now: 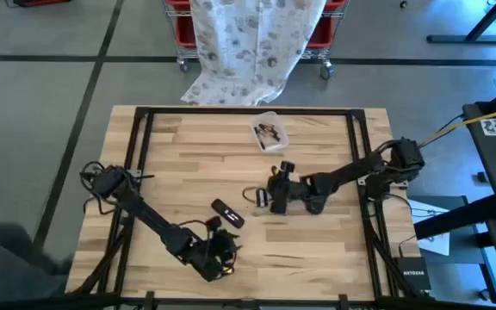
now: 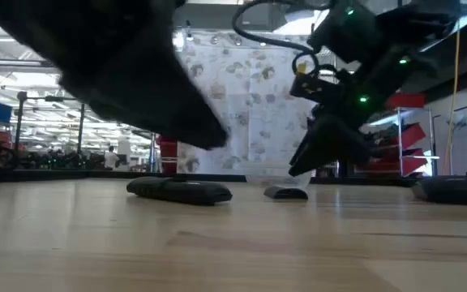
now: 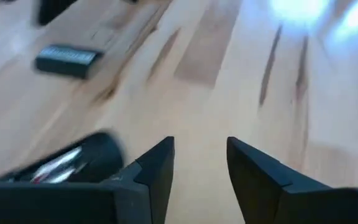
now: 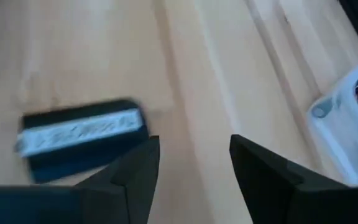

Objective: Insert battery
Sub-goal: Close the remote control cover

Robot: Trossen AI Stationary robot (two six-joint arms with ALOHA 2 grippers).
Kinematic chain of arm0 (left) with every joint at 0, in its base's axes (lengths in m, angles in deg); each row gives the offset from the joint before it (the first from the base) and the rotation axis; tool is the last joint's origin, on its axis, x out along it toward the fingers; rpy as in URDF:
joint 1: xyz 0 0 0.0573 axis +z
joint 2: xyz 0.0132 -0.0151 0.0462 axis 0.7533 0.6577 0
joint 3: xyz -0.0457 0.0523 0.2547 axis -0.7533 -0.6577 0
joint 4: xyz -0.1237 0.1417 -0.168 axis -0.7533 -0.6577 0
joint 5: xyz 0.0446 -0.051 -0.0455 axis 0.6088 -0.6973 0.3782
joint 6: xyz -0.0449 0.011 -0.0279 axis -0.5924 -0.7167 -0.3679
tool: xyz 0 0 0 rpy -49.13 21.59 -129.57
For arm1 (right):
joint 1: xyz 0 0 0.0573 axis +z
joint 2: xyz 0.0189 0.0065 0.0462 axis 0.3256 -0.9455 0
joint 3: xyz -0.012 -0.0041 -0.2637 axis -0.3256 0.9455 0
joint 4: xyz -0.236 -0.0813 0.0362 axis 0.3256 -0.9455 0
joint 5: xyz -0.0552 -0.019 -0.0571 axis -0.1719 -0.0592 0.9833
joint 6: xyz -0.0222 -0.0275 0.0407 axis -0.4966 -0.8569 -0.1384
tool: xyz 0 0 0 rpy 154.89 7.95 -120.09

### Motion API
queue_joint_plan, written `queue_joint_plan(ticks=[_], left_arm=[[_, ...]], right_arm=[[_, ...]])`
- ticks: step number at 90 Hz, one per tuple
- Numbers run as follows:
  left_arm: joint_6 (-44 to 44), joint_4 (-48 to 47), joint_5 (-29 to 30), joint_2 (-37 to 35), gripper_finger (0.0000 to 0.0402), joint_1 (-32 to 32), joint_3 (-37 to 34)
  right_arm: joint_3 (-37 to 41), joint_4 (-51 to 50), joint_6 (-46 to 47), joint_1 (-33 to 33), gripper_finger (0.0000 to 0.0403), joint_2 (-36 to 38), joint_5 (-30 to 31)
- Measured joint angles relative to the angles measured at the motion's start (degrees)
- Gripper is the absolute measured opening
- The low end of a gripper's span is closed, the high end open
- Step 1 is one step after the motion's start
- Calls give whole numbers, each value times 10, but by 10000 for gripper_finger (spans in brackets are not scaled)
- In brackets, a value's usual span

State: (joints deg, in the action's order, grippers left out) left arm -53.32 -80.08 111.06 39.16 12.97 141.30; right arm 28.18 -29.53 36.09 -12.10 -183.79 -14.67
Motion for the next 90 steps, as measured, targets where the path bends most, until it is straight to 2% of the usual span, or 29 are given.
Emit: queue_joint_plan(ticks=[9, 25, 50, 90], left_arm=[[32, 49, 0, 25, 130, 20, 0], [52, 63, -2, 57, 130, 65, 0], [54, 76, -2, 83, 130, 119, 2], [69, 65, 29, 81, 130, 112, 1]], right_arm=[[0, 29, -3, -7, 184, -15, 5], [-1, 96, -6, -9, 184, -62, 5], [-4, 49, 37, 1, 184, -79, -6], [-2, -10, 164, 163, 184, -79, 57]])
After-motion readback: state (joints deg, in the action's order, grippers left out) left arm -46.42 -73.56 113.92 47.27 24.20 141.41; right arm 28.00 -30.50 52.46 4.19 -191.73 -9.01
